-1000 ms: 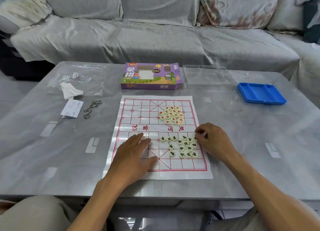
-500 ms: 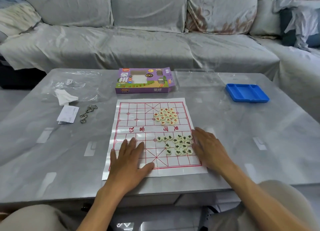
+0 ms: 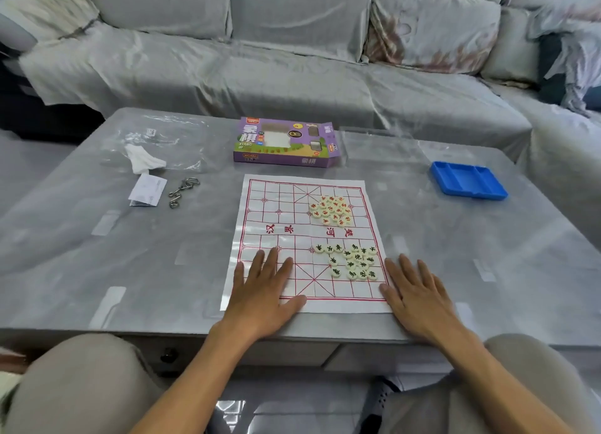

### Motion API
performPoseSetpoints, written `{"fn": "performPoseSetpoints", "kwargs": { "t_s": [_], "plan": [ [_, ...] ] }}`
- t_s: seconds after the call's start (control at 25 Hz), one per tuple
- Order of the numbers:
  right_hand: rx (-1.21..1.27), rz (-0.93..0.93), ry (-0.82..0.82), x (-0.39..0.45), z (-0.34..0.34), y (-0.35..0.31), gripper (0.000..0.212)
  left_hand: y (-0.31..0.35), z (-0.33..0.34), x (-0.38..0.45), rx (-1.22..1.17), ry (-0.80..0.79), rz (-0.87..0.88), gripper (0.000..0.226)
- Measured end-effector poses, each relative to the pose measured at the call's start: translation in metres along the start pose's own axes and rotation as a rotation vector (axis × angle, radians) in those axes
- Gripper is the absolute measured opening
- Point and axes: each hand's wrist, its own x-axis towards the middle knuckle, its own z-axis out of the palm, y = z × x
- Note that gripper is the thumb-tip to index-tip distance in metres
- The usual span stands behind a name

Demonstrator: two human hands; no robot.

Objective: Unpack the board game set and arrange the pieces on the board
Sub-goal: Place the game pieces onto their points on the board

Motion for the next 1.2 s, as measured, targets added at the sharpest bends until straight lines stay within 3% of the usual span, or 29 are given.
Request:
{"fn": "performPoseSetpoints", "kwargs": {
  "t_s": [0.12,0.28,0.36,0.6,0.8,0.96,1.2],
  "plan": [
    [0.027,0.019,-0.031,-0.002,-0.005,0.003,0.060,-0.001,-0.007,0.000,-0.008,-0.022,0.017,0.076],
    [0.126,-0.009,0.121,-0.002,-0.004,-0.008,0.052,-0.005,-0.021,0.006,0.009,-0.037,0.039,0.075],
    [0.185,-0.054,0.243,-0.011,-0.006,-0.015,0.042,-0.011,-0.025,0.001,-0.013,-0.010,0.041,0.078],
    [0.320,-0.092,0.305,-0.012,0.003,-0.004,0.034,-0.009,-0.020,0.000,-0.076,-0.003,0.038,0.097],
    [0.434,-0.151,0.314,-0.002,-0.001,-0.018,0.021,0.003,-0.034,-0.011,0.023,0.127,0.115,0.070],
    [0.420,-0.157,0.349,0.004,-0.004,-0.024,0.004,-0.003,-0.049,-0.006,0.045,0.043,0.167,0.052],
    [0.502,-0.276,0.290,0.011,-0.002,-0.036,0.014,-0.014,-0.045,0.006,-0.011,-0.009,0.157,0.049]
  ]
}}
